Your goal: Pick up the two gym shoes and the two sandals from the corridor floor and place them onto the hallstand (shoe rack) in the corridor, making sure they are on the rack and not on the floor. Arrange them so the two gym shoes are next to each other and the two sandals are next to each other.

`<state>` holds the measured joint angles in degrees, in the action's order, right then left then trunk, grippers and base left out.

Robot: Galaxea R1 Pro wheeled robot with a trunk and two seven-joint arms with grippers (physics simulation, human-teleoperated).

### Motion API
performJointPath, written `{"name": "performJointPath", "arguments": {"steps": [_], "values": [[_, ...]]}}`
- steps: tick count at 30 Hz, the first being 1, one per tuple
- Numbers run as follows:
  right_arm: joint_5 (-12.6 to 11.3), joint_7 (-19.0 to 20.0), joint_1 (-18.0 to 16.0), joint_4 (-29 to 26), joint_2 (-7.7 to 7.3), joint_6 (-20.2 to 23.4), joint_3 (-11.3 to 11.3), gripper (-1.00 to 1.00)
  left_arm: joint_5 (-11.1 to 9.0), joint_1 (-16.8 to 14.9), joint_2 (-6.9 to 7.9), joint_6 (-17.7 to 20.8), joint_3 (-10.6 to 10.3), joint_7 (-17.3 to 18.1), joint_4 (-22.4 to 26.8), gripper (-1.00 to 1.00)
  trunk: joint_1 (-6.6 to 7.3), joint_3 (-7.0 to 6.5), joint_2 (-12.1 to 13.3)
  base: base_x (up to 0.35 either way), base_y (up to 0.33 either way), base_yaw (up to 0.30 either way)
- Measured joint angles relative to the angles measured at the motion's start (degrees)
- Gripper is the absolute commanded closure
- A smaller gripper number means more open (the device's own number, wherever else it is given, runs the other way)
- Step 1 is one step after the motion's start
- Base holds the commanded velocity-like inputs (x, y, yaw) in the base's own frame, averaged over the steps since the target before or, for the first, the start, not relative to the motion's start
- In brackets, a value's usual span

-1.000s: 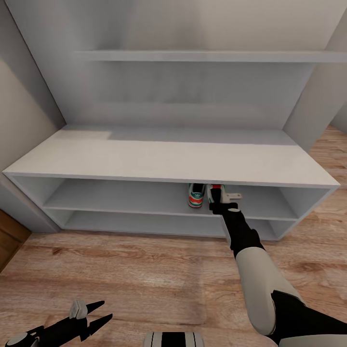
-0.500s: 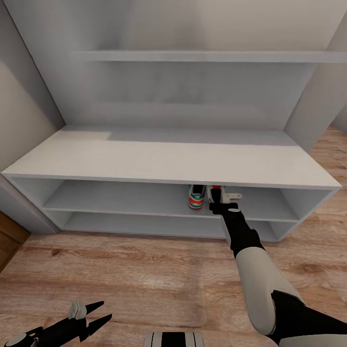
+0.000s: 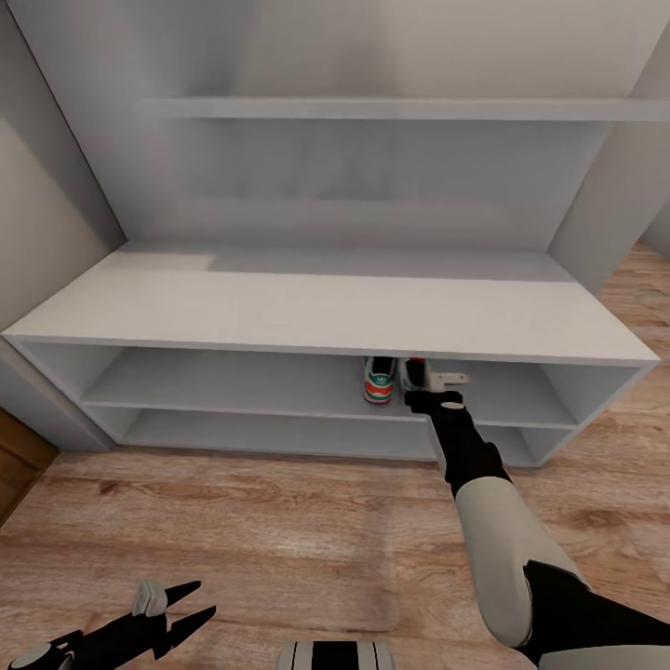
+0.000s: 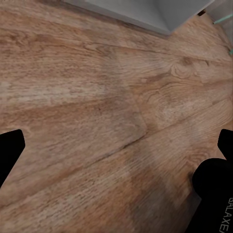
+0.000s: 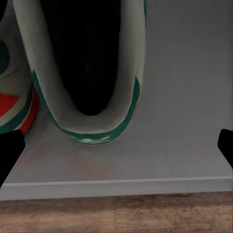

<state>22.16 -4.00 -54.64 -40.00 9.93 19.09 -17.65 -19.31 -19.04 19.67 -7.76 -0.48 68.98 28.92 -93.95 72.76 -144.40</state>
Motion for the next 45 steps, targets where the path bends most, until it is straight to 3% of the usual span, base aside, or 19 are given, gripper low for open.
{"name": "performJointPath", "arguments": {"steps": [12, 38, 45], "values": [[0.1, 0.0, 0.0, 0.0, 0.00, 0.0, 0.0, -1.00, -0.2, 0.0, 0.03, 0.2, 0.0, 0.0, 0.3, -1.00, 0.00, 0.00, 0.0, -0.013, 0.000, 0.000], [0.0, 0.1, 0.1, 0.6, 0.00, -2.3, 0.2, -1.00, -0.7, -0.1, 0.28, 0.3, 0.1, -0.1, 0.4, -1.00, -0.03, 0.00, 0.0, -0.316, 0.000, 0.000], [-0.3, 0.2, 0.3, 2.3, 0.00, -3.6, 0.3, -1.00, -0.7, 0.0, 0.50, 0.2, 0.2, -0.1, 0.4, -1.00, 0.00, 0.00, 0.0, -0.052, 0.000, 0.000]]}}
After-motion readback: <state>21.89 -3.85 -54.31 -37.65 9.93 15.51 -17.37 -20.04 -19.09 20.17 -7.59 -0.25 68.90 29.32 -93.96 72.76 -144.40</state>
